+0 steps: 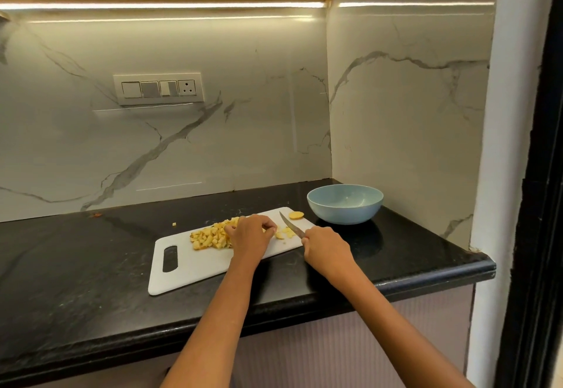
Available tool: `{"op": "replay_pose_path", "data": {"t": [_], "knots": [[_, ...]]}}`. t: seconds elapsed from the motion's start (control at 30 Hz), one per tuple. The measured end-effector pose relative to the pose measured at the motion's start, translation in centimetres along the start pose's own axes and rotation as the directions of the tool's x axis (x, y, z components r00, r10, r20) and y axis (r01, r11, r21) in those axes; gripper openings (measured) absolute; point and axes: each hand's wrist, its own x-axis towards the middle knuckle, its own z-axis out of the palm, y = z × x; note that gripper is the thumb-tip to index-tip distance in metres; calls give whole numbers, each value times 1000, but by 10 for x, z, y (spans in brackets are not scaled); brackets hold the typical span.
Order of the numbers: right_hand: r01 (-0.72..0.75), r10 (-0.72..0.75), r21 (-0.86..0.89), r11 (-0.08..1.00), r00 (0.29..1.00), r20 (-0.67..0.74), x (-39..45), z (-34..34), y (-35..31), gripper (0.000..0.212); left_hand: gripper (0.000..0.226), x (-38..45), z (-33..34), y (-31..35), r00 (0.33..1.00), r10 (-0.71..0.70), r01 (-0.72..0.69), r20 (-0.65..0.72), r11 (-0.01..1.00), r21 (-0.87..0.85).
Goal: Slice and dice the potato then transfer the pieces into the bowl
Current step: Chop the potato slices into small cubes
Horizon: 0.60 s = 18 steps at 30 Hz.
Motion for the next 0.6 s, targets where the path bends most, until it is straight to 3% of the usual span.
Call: {"op": "replay_pose_path", "data": {"t": [0.33,0.47,0.6], "knots": [[-107,103,-62,992,992,-68,-11,-1,-1,24,26,0,-6,-3,985,-145,144,-96,989,-14],[-49,47,52,997,999,27,-1,5,-15,25,28,0,-6,-3,981,-168,165,-97,985,-44],[-54,57,113,992,998,-18,6,15,-18,27,29,0,-7,-3,978,-186,181,-99,982,-54]]}}
